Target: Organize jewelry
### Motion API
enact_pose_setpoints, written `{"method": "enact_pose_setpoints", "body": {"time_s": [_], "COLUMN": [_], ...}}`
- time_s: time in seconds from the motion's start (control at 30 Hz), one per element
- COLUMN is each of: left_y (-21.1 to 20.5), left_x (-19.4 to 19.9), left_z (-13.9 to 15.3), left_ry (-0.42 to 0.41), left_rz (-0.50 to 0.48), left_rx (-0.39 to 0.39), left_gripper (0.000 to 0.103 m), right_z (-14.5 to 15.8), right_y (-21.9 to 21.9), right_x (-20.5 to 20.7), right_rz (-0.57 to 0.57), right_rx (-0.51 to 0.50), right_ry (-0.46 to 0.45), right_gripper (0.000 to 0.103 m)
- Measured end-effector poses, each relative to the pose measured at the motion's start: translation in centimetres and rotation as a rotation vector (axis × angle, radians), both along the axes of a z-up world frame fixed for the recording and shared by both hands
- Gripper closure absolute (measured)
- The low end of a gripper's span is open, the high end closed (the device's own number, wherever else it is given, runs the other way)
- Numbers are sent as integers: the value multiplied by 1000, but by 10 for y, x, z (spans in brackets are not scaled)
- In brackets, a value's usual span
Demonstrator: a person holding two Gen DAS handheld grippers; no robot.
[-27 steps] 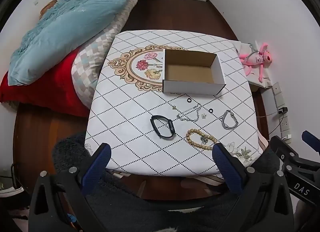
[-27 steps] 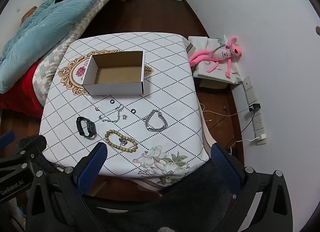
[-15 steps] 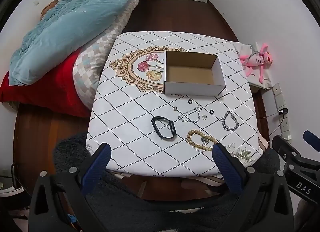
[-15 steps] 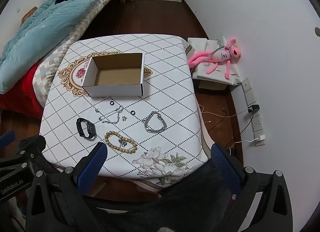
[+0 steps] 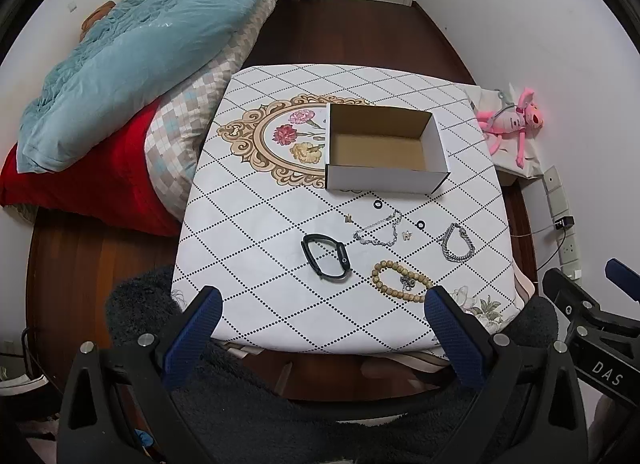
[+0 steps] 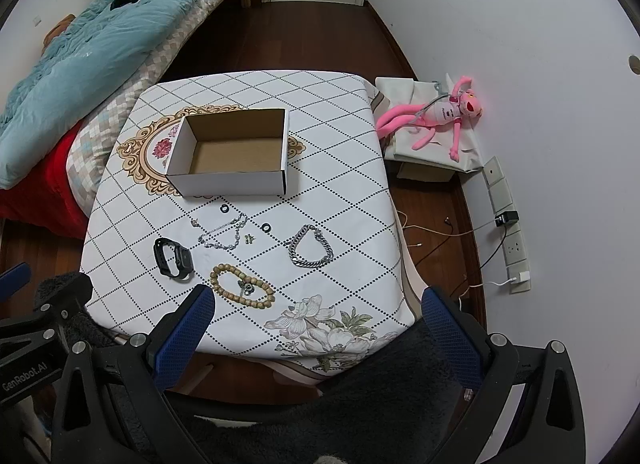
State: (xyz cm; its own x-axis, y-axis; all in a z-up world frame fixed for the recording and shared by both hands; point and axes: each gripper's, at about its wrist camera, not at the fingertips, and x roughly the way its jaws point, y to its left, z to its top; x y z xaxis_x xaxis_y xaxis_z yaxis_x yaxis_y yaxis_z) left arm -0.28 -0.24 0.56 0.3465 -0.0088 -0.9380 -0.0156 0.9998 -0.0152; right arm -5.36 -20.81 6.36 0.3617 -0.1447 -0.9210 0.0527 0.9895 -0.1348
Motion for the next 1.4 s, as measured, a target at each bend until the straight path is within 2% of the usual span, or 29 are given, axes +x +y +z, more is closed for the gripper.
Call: {"method": "enact_pose_setpoints", "body": {"time_s": [1.4], "left_y": [-4], "left_x": [1], "left_z": [15], "left_ry": [-13], "left_rz": [-5], "left_rx": [-13], "left_gripper": [0], "right_z": [12], "right_y": [-1], "right_x": [-1], "right_rz": [3], "right_rx": [-4], "right_ry": [-19], "right_gripper": [0]}}
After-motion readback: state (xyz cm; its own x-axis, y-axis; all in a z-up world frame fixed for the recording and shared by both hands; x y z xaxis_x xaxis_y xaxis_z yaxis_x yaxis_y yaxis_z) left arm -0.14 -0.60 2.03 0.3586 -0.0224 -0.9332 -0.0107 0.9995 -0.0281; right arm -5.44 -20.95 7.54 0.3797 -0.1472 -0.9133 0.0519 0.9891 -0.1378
